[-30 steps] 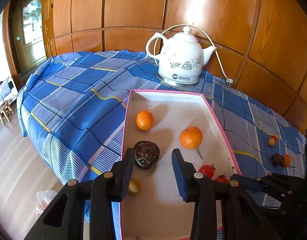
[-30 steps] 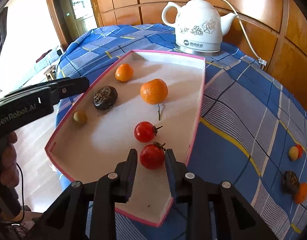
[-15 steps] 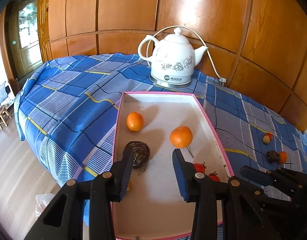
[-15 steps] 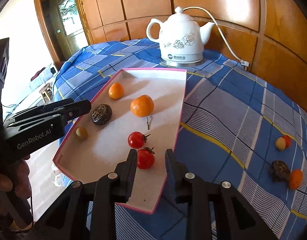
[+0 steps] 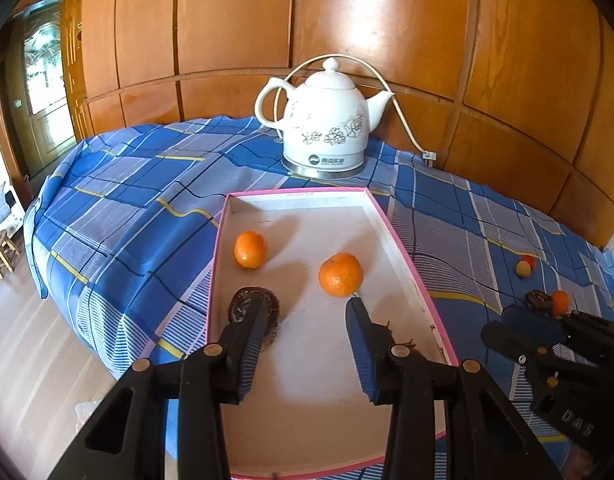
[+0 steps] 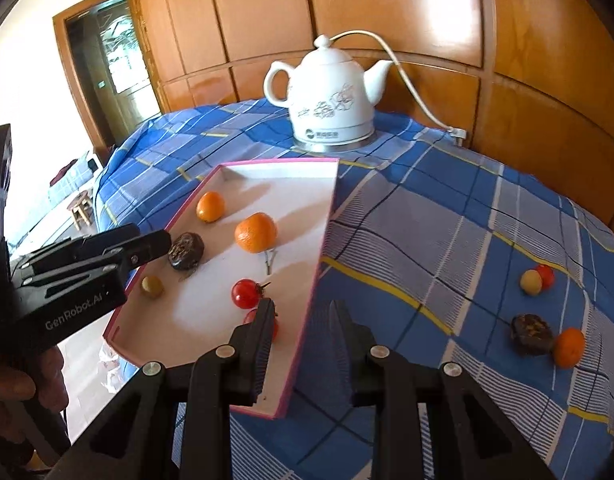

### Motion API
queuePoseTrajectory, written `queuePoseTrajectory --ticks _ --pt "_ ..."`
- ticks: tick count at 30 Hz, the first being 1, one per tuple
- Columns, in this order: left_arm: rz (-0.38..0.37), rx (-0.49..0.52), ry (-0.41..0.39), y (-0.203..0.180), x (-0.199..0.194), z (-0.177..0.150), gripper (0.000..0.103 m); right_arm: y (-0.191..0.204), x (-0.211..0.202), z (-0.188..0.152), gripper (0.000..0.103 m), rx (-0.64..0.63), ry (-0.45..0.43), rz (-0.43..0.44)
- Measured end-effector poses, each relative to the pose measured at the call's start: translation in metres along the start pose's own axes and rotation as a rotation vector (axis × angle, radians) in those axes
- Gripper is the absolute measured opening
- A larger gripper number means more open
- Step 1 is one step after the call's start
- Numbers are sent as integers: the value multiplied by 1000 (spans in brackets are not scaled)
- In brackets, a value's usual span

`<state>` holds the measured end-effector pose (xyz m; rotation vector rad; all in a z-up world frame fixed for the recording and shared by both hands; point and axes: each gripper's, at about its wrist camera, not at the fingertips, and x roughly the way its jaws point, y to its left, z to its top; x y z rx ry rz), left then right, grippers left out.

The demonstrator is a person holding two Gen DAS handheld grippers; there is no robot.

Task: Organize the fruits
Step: 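Move both tools back over the remaining fruits on the bed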

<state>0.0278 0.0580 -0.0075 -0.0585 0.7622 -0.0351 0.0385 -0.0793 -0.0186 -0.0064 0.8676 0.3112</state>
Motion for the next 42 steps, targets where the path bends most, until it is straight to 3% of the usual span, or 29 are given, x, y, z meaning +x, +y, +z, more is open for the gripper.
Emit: queuePoseTrajectory --ticks 23,29,34,42 --pt "-75 124 -15 -46 -5 4 43 -97 -43 -23 32 231 -41 -147" --pt "-106 155 -11 -63 -3 4 47 -118 -59 -33 37 244 -83 -241" --pt "-138 194 -9 -81 -1 6 52 -135 -78 -40 39 265 -157 -352" --pt "-261 257 71 -120 13 9 55 -169 -89 -60 40 365 -123 -354"
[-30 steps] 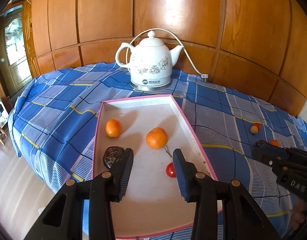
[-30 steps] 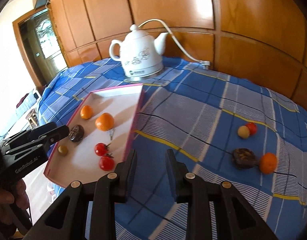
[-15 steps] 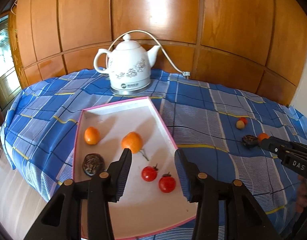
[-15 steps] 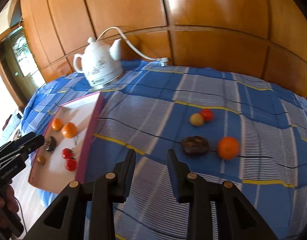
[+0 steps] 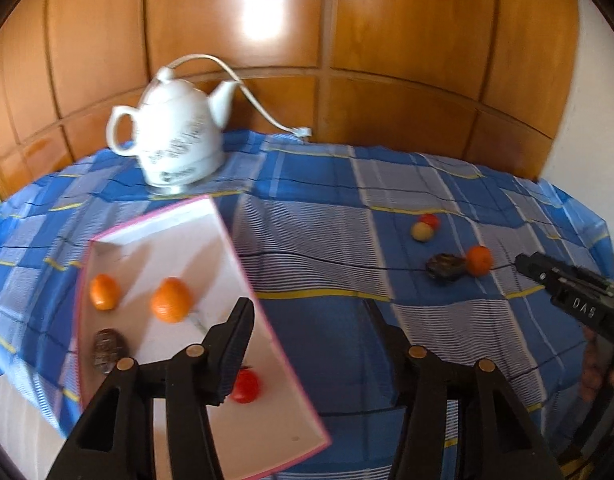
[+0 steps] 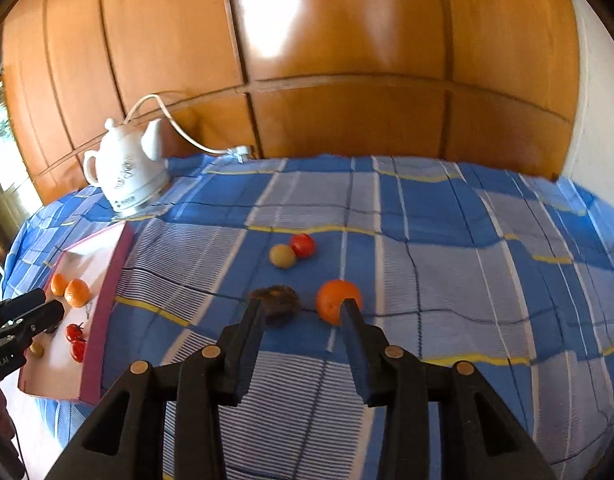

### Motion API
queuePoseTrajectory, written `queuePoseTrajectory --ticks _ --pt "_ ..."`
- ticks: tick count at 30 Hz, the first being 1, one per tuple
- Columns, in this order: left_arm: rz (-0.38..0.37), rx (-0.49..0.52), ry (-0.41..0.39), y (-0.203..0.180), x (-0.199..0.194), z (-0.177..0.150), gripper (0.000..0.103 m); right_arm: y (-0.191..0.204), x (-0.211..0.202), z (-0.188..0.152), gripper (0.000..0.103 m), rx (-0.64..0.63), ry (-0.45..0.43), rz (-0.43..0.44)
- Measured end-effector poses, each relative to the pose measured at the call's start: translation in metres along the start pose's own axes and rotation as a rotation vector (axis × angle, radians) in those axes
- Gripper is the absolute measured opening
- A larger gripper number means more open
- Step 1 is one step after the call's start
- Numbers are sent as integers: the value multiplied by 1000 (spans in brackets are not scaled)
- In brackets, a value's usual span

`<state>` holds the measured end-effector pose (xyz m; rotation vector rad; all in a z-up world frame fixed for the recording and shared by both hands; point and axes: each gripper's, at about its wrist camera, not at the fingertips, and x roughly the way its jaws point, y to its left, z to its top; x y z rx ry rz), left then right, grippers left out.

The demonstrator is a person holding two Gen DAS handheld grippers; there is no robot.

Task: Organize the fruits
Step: 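Move both tools back over the remaining fruits on the bed, then grasp a dark brown round fruit with the left tool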

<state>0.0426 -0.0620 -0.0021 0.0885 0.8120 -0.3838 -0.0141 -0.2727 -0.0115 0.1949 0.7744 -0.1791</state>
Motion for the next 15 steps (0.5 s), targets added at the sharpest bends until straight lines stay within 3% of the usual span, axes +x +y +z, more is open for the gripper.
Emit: queuePoseTrajectory --ticks 8,15 --pt "-143 13 95 -30 32 14 53 -19 3 -15 40 22 48 -7" --pt "-295 178 110 -87 60 35 55 -39 3 -16 40 86 60 -16"
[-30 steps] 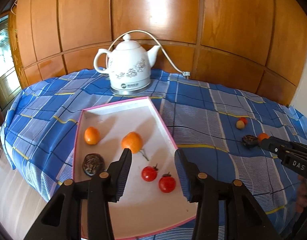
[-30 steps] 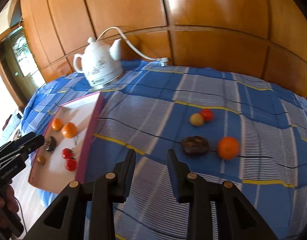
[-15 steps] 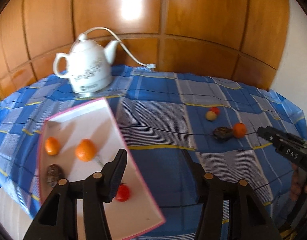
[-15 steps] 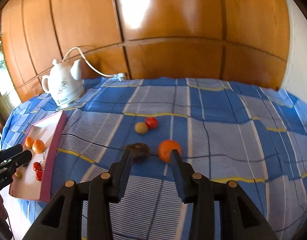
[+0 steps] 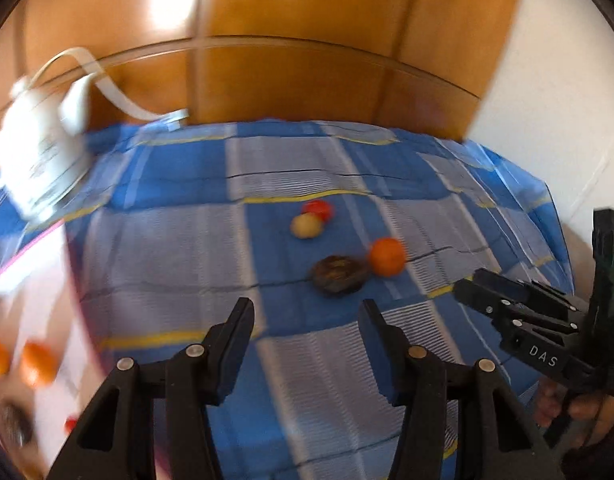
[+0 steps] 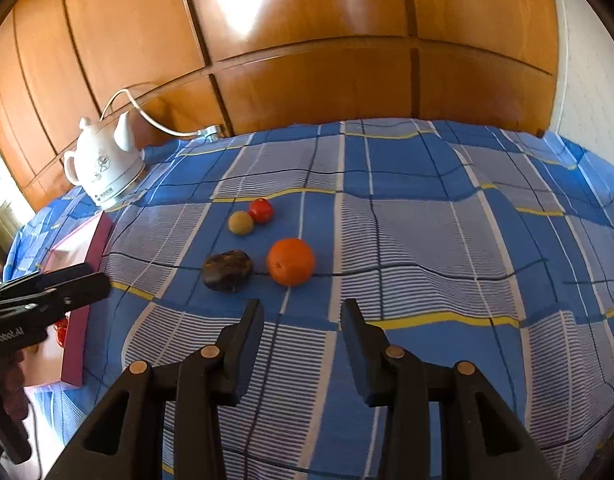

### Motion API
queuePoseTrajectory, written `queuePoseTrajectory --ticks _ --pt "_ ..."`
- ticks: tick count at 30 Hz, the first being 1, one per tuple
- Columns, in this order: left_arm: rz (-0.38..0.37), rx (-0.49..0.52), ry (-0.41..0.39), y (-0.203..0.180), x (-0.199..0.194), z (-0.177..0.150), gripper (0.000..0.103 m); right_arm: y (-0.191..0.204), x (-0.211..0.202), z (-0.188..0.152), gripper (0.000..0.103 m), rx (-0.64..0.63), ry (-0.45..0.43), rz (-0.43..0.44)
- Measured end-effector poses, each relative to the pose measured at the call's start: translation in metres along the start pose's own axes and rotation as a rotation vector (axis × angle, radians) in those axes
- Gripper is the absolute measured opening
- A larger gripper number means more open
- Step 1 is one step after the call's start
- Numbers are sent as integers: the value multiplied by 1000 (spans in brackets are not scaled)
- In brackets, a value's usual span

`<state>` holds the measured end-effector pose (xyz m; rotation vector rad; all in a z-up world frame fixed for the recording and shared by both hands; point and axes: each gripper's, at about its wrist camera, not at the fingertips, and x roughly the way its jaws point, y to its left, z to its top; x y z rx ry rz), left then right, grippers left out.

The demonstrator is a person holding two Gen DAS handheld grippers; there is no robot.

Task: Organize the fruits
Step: 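Grasp a dark brown round fruit with the left tool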

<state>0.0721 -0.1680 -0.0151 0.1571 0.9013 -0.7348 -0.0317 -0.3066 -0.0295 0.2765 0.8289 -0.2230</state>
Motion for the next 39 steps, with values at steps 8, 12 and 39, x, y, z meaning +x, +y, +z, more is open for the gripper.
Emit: queuePoseTrajectory --ticks 8,12,39 --pt "-13 145 114 -27 71 20 56 -17 0 0 41 42 15 -2" --pt "6 149 150 -25 91 19 56 -23 4 -1 41 53 27 -5" --pt "145 -42 -29 15 40 -63 44 21 56 70 36 34 103 173"
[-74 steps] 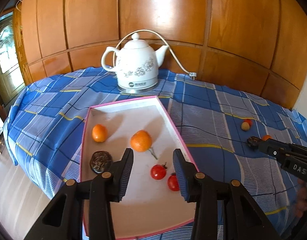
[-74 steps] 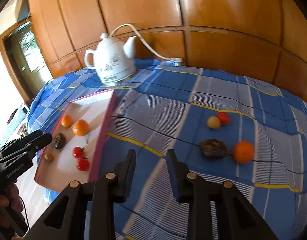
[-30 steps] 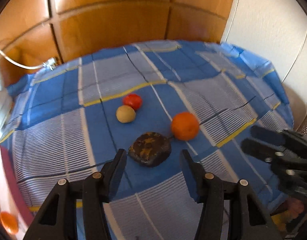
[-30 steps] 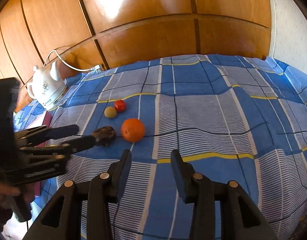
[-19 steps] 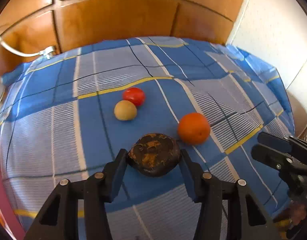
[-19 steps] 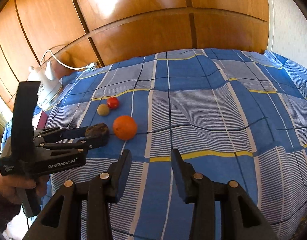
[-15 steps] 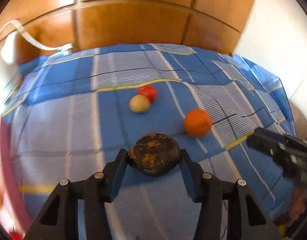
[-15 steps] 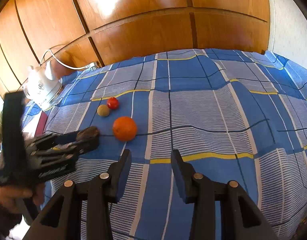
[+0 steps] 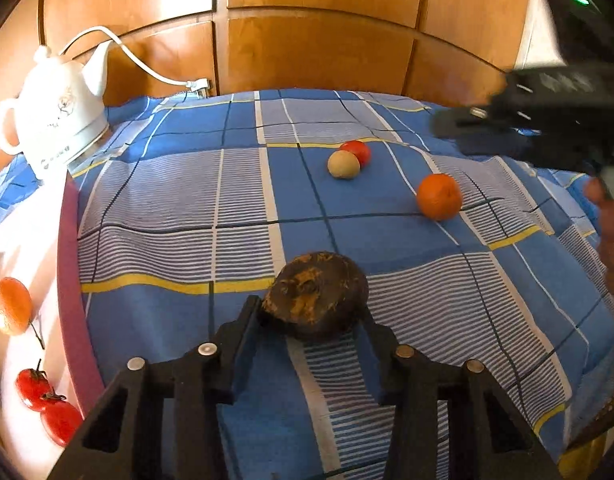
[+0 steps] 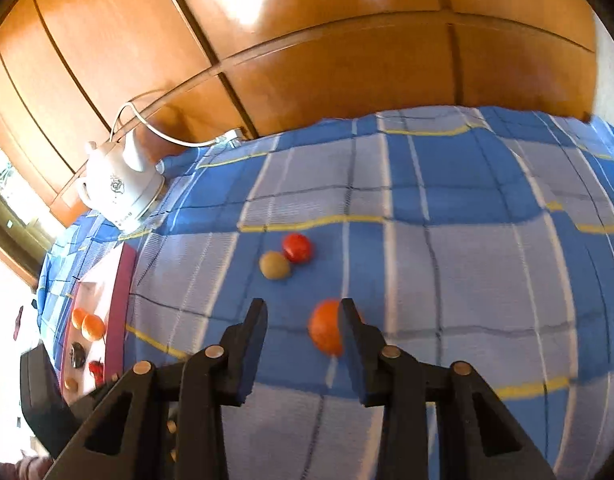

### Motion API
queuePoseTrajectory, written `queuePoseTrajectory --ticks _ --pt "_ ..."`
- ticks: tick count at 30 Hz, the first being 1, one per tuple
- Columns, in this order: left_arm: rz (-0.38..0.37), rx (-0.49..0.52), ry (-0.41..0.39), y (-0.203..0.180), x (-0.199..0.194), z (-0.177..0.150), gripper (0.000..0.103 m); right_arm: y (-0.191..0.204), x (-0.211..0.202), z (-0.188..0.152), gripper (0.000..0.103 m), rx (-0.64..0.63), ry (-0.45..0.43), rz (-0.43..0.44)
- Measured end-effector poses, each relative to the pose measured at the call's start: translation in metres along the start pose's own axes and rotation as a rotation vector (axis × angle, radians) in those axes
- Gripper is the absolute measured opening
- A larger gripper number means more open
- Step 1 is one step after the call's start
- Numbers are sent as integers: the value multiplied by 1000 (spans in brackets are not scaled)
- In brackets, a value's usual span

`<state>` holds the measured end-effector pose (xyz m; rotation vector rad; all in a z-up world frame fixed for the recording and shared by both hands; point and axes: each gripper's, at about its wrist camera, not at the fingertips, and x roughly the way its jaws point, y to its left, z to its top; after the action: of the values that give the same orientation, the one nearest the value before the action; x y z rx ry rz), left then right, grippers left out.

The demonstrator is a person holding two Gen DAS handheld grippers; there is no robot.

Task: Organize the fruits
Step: 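Grasp a dark brown round fruit with the left tool, then grasp another red tomato with the right tool while the left tool holds the brown fruit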

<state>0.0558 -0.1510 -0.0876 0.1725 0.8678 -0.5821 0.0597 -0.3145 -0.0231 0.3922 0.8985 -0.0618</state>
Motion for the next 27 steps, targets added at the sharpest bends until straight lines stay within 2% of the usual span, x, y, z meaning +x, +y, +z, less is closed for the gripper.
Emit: queuePoseTrajectory --ticks 5,9,17,19,23,27 --pt "-16 -6 -17 3 -2 -3 44 10 41 24 35 -1 65 -40" --pt "-32 -10 -26 5 -2 -4 44 5 72 39 35 47 117 -59" --pt "-41 -15 -44 6 -3 -6 44 -3 110 48 35 111 195 -59" --pt "-43 -15 -47 6 -3 -7 44 -2 114 47 27 102 197 -70" --pt "-46 -19 -48 6 -3 -7 44 -2 110 46 26 100 195 -76" --pt "-52 -26 -44 7 -4 -5 44 -10 84 44 26 134 143 -62"
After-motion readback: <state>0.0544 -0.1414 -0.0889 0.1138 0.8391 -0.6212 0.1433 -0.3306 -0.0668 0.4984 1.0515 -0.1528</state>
